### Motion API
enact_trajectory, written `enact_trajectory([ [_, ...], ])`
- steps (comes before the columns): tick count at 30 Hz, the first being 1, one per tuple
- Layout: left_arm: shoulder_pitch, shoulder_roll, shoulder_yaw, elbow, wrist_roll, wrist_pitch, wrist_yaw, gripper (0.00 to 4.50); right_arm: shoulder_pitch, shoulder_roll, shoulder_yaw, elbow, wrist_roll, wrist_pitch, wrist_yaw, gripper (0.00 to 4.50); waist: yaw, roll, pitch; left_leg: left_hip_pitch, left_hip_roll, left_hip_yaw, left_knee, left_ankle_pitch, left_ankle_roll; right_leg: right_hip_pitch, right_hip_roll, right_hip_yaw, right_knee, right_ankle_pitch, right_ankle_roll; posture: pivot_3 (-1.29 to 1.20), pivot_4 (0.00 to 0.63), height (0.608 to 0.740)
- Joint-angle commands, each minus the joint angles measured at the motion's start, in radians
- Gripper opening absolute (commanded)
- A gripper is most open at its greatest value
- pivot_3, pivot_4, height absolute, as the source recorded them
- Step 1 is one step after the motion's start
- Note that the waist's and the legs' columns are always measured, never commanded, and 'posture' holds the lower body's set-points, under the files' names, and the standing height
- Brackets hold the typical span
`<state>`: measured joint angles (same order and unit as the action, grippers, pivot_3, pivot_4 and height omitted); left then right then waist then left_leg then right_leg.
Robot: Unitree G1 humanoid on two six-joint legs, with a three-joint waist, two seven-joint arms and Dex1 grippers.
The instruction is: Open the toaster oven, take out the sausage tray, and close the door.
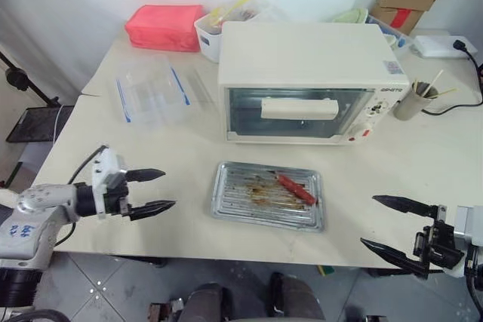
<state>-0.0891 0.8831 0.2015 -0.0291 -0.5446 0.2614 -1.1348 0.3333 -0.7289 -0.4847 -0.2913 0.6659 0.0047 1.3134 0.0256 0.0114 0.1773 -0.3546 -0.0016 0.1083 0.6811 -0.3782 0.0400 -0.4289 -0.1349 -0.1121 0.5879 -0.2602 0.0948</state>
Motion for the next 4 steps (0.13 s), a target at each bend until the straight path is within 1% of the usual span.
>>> enact_trajectory([
  [1,0.036,0.021,0.063,0.012,0.045,-0.143,-0.065,4.47,-0.035,-0.027,0.025,0.005,0.014,0.008,0.037,4.5,-0.002,0.0,0.0,0.0,0.0,0.0,0.0,0.002,0.005,0.0,0.0,-0.002,0.0,0.0,0.0,0.0,0.15,0.74],
  [4,0.077,0.028,0.078,0.011,0.044,-0.123,-0.079,4.47,-0.07,-0.033,0.057,0.012,0.009,0.01,0.055,4.5,-0.003,0.0,0.0,0.0,0.0,0.001,0.0,0.002,0.007,0.001,0.0,-0.006,0.001,0.0,0.0,0.0,0.15,0.74],
])
